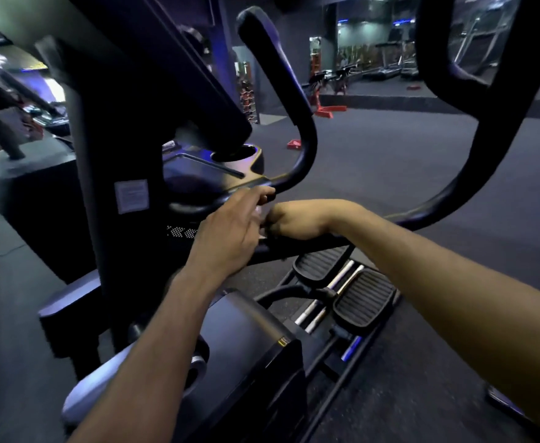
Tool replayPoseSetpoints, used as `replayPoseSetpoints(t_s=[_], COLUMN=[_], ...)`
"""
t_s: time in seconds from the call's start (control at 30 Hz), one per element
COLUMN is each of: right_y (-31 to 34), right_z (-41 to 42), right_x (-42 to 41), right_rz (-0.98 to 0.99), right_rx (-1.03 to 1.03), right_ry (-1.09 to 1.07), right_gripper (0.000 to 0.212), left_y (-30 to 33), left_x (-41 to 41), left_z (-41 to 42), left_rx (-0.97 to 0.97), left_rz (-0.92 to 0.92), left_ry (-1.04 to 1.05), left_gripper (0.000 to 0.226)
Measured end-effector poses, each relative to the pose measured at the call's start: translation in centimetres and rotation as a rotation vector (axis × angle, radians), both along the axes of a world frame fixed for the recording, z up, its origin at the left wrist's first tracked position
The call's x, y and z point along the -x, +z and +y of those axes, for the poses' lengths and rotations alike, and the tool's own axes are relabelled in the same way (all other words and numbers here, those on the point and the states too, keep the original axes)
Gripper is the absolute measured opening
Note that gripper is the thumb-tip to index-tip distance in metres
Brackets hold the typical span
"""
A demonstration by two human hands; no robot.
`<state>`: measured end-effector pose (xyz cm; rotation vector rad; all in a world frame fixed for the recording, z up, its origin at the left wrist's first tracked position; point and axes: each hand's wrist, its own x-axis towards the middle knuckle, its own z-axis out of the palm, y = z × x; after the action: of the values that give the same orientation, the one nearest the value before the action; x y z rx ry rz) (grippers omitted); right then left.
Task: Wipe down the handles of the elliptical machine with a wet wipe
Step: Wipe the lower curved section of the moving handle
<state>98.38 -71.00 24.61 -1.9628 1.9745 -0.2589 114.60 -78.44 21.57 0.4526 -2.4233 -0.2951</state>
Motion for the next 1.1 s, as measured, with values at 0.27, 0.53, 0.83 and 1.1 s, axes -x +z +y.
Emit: replayPoseSetpoints(t_s=[0.27, 0.53, 0.83, 1.1], right_y=[-1.3, -2.1, -3.5, -4.7], right_z=[0.7, 4.6, 7.1, 8.3], right_x=[0.5, 4.8, 6.7, 7.7], right_rz=[0.168, 0.339, 0.441, 0.502], right_rx=[0.1, 0.17, 0.267, 0.339], right_ry=[-0.016, -0.178, -0.211, -0.178], right_gripper=[0.026, 0.03, 0.037, 0.057], left_y=[-0.2, -0.9, 0.3, 1.3], left_x=[3.1, 3.4, 3.1, 9.0], left_z=[0.7, 0.6, 1.9, 5.5], left_rx=[-0.079, -0.042, -0.019, -0.019], left_rz=[-0.164, -0.338, -0.526, -0.495], left_ry=[0.004, 0.12, 0.163, 0.057], left_gripper=[0.047, 0.029, 0.044, 0.044])
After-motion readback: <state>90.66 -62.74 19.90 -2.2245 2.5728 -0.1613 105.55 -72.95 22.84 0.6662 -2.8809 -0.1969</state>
